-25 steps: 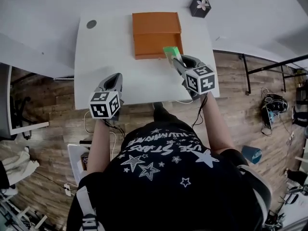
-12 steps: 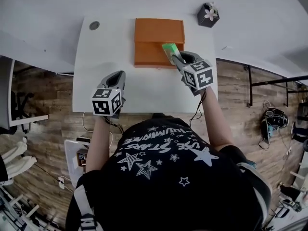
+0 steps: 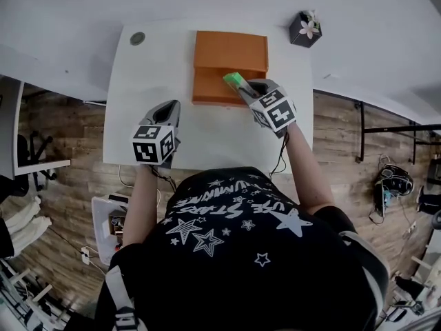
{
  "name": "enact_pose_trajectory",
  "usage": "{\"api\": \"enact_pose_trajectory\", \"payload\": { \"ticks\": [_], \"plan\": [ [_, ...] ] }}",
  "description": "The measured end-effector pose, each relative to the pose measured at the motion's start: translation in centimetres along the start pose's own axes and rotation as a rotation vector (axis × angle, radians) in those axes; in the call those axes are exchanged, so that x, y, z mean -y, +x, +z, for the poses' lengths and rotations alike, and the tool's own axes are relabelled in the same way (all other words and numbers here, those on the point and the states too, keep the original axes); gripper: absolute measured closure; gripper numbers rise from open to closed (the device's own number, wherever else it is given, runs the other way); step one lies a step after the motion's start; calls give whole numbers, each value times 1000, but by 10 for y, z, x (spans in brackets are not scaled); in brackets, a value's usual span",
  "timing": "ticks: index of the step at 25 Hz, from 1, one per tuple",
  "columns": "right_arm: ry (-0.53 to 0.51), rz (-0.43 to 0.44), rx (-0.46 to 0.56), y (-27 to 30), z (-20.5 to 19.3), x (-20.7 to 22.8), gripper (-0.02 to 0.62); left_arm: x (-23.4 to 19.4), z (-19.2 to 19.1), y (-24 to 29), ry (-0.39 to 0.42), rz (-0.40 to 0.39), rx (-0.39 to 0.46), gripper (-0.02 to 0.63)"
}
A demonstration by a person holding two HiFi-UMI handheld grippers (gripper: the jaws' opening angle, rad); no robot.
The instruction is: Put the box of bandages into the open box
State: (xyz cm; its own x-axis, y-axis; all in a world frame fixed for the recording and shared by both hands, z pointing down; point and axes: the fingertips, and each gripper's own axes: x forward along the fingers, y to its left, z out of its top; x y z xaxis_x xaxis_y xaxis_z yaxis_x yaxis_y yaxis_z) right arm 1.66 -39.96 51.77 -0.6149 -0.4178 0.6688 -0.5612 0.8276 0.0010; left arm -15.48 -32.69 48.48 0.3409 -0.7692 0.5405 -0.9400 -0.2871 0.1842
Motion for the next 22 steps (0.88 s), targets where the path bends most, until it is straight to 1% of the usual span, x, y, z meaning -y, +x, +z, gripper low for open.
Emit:
{"api": "enact_pose_trajectory", "payload": {
  "ticks": [7,10,14,18,22],
  "plan": [
    [-82,61,-66,27,-5,-3,480,-4,-1,16,-18,16,-31,586],
    [-92,69,-76,32,-4,-8,480,-2,-3,17,-13,16,-43,586],
    [-77,54,-83,37,-3,-13,480,-2,-7,11,-15,18,-45,586],
    [-71,25,-85,44,-2,-6,480,-4,-9,14,-19,22,-54,586],
    [-47,-10,-54,43,3,3,477,-3,-7,14,-14,16,-45,586]
  ]
}}
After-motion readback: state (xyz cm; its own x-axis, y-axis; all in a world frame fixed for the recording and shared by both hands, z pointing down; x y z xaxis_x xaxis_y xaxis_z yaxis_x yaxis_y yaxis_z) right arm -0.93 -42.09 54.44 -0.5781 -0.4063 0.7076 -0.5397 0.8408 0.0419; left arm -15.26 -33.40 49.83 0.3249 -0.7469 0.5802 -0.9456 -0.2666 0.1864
